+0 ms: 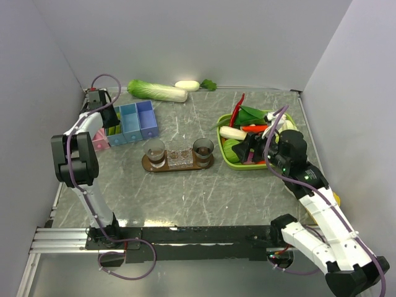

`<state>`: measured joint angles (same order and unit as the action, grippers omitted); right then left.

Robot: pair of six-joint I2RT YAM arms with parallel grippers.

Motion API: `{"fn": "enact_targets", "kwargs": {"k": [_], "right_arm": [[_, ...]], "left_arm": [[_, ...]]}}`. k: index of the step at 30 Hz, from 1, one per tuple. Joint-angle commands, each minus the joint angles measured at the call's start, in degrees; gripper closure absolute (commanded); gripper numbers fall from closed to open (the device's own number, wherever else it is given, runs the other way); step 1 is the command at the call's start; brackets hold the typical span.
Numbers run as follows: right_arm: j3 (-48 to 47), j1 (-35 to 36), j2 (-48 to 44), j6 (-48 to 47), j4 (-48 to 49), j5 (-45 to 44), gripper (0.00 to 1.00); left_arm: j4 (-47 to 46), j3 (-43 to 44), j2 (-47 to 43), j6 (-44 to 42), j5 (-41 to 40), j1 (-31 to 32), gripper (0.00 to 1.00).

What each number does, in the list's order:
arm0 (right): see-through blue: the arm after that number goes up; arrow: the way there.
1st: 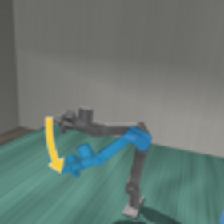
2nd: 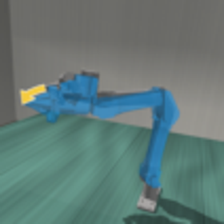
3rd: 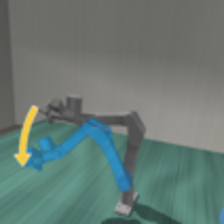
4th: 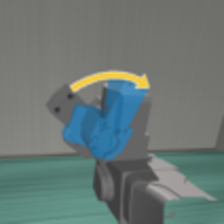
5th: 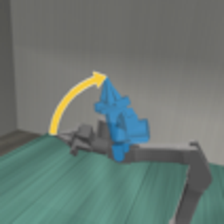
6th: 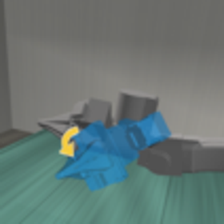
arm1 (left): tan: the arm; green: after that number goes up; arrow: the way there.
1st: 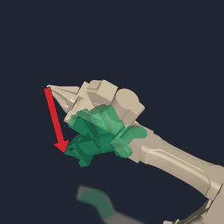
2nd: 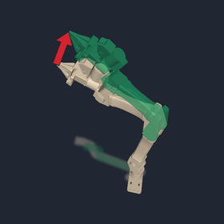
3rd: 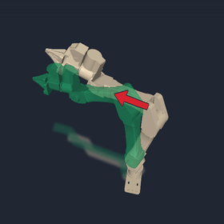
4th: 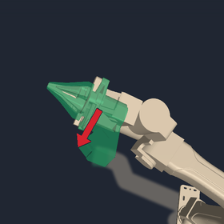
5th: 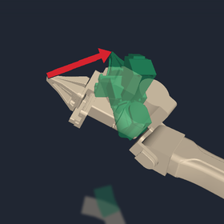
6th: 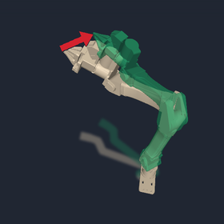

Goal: Prepare toiletry sets of a toothbrush and toothpaste on the tray
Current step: Pick up the toothpaste from the storage box.

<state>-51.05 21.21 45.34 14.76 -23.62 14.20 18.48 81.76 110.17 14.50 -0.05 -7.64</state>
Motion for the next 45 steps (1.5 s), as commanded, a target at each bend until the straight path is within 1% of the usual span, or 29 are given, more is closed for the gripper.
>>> {"fn": "enact_targets", "kwargs": {"k": [1,3,11,17,20,26,31,32,34,35,37,38,40,45], "right_arm": [[0.1,-0.3,-1.1,0.5,0.9,-0.4,0.22],[0.2,-0.3,-1.3,0.5,0.9,-0.4,0.22],[-0.1,-0.4,-1.8,0.7,0.5,-0.6,0.22],[0.0,-0.5,-2.3,0.7,0.2,-0.9,0.22],[-0.1,-0.4,-2.2,0.7,0.3,-0.8,0.22],[-0.3,-0.4,-2.5,0.4,-0.1,-1.7,0.22],[-0.3,-0.5,-2.5,0.4,0.0,-1.5,0.22],[-0.3,-0.4,-2.5,0.4,-0.1,-1.5,0.22],[-0.3,-0.4,-2.3,0.4,0.0,-1.5,0.22],[-0.3,-0.4,-2.3,0.4,-0.1,-1.5,0.22],[-0.2,-0.4,-2.3,0.4,-0.1,-1.5,0.22],[-0.1,-0.5,-2.3,0.4,-0.1,-1.5,0.22],[0.0,-0.4,-2.4,0.4,0.0,-1.6,0.22],[0.2,-0.4,-2.2,0.4,0.1,-1.5,0.22]], "left_arm": [[-0.6,2.4,1.0,-0.5,-3.0,0.0,0.7],[-0.3,2.5,2.1,-1.0,-3.6,0.0,0.68],[0.1,2.6,4.8,-2.0,-2.6,0.1,0.67],[0.5,2.7,6.6,-3.1,-1.2,0.0,0.62],[1.0,2.7,8.1,-3.4,-2.0,0.1,0.59],[1.6,3.0,9.4,-3.5,-2.0,0.1,0.59],[1.7,2.8,9.2,-4.6,-2.8,0.1,0.71],[1.8,2.7,9.0,-5.1,-2.8,0.1,0.76],[1.8,2.6,8.8,-5.7,-2.4,0.3,0.8],[1.8,2.5,8.4,-6.1,-2.2,0.2,0.85],[1.6,2.3,7.8,-6.2,-1.1,0.3,0.92],[1.3,2.1,6.8,-6.1,-0.5,0.3,0.99],[0.8,1.9,5.5,-5.7,0.4,0.4,0.99],[-2.5,-0.5,-1.5,-3.3,1.8,0.3,0.99]]}}
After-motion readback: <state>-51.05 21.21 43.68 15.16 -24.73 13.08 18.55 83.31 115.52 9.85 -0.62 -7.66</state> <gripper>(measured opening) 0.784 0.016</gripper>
